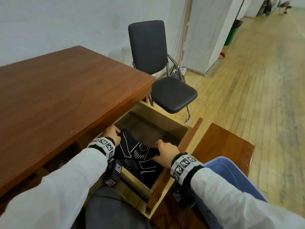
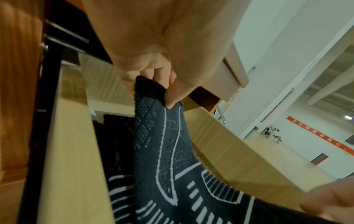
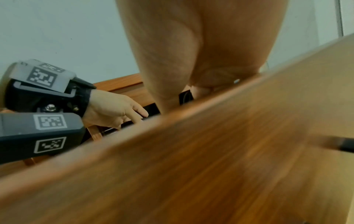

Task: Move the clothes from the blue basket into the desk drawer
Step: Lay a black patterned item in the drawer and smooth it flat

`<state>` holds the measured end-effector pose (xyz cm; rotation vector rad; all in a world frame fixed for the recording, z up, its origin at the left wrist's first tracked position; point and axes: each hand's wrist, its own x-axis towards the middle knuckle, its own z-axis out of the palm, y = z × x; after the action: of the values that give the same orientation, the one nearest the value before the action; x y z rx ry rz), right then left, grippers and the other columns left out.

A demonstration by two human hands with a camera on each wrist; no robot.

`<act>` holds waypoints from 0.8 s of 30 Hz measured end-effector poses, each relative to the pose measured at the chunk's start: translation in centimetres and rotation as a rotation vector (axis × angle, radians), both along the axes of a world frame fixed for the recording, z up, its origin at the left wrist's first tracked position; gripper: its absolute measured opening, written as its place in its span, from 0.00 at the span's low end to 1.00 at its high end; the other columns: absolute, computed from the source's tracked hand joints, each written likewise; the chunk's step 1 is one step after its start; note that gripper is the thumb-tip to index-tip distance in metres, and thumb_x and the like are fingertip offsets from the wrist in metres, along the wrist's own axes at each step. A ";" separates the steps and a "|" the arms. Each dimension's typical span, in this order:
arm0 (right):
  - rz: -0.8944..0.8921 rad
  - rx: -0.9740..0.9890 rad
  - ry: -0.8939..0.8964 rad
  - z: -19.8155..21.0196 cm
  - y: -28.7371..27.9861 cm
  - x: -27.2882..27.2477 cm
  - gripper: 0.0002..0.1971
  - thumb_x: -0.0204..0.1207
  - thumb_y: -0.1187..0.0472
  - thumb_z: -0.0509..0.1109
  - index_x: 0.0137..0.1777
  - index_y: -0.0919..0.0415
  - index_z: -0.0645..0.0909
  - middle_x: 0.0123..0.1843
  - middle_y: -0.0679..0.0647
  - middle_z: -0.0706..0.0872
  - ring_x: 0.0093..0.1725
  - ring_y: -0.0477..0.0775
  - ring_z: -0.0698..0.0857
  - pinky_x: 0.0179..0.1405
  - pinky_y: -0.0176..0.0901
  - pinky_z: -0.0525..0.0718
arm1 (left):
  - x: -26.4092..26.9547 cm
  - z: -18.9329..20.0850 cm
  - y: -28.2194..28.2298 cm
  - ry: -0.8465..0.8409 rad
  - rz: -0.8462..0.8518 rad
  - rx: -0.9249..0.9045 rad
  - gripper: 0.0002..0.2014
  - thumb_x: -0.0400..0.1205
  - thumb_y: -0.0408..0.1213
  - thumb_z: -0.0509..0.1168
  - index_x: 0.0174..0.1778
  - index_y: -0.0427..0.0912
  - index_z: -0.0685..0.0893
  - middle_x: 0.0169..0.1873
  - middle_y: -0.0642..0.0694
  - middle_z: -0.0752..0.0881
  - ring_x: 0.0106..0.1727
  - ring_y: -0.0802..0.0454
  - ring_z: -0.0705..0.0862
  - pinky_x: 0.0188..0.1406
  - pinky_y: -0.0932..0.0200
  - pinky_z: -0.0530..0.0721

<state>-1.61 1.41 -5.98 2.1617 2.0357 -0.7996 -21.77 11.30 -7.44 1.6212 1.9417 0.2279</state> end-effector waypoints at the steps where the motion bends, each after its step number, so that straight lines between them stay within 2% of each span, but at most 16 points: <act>1: 0.007 -0.005 -0.026 -0.3 0.2 -0.1 0.24 0.77 0.51 0.69 0.70 0.59 0.69 0.61 0.58 0.84 0.59 0.62 0.85 0.61 0.55 0.82 | -0.2 -0.3 0.1 0.001 -0.006 -0.008 0.10 0.80 0.29 0.65 0.57 0.43 0.81 0.62 0.41 0.84 0.64 0.41 0.81 0.58 0.54 0.76; 3: 0.029 -0.003 -0.076 -0.7 0.4 -0.3 0.23 0.78 0.50 0.67 0.69 0.59 0.72 0.61 0.59 0.85 0.60 0.63 0.84 0.63 0.55 0.80 | -0.4 -0.7 0.3 0.012 -0.008 -0.008 0.07 0.80 0.29 0.65 0.45 0.46 0.81 0.60 0.41 0.84 0.60 0.41 0.82 0.59 0.53 0.78; 4: 0.041 -0.004 -0.094 -0.8 0.5 -0.4 0.21 0.78 0.51 0.66 0.68 0.59 0.73 0.61 0.59 0.85 0.60 0.63 0.84 0.63 0.54 0.80 | -0.6 -1.0 0.5 0.019 -0.005 -0.007 0.09 0.81 0.28 0.64 0.40 0.48 0.80 0.58 0.41 0.84 0.57 0.42 0.82 0.58 0.52 0.79; 6: 0.056 -0.015 -0.115 -0.8 0.6 -0.4 0.18 0.79 0.52 0.65 0.66 0.58 0.75 0.61 0.59 0.85 0.60 0.63 0.84 0.63 0.54 0.79 | -0.7 -1.5 0.7 0.021 -0.001 -0.031 0.12 0.81 0.27 0.63 0.37 0.48 0.81 0.56 0.41 0.84 0.52 0.43 0.81 0.56 0.51 0.80; 9: 0.067 -0.055 -0.138 -0.9 0.7 -0.6 0.18 0.79 0.51 0.64 0.64 0.58 0.76 0.60 0.58 0.85 0.59 0.63 0.84 0.62 0.53 0.79 | -1.0 -2.0 0.8 0.032 0.027 -0.044 0.11 0.82 0.26 0.60 0.47 0.43 0.87 0.58 0.42 0.84 0.57 0.41 0.83 0.59 0.50 0.80; 14: 0.174 -0.167 -0.307 -1.6 0.8 -1.0 0.14 0.76 0.53 0.68 0.59 0.57 0.80 0.57 0.55 0.86 0.61 0.60 0.84 0.68 0.58 0.71 | -0.5 -2.5 0.3 0.092 0.023 -0.091 0.12 0.84 0.29 0.60 0.60 0.36 0.86 0.61 0.38 0.84 0.63 0.39 0.82 0.60 0.51 0.80; 19: 0.142 -0.167 -0.433 -2.3 0.9 -1.2 0.28 0.71 0.53 0.73 0.70 0.58 0.74 0.67 0.59 0.78 0.69 0.63 0.76 0.70 0.61 0.68 | -0.5 -2.8 0.0 0.091 -0.033 -0.124 0.13 0.82 0.26 0.60 0.60 0.41 0.83 0.65 0.39 0.80 0.65 0.39 0.80 0.64 0.49 0.79; 24: 0.132 -0.134 -0.440 -2.7 0.7 -1.3 0.19 0.76 0.53 0.67 0.66 0.57 0.77 0.65 0.57 0.82 0.68 0.62 0.78 0.69 0.61 0.67 | -0.2 -2.9 0.2 -0.084 0.065 -0.047 0.16 0.82 0.23 0.59 0.60 0.41 0.85 0.67 0.40 0.81 0.68 0.40 0.79 0.66 0.50 0.77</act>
<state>-2.89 2.14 -8.66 1.8987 1.8179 -0.3863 -22.01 11.46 -10.31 1.4967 1.9237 0.2703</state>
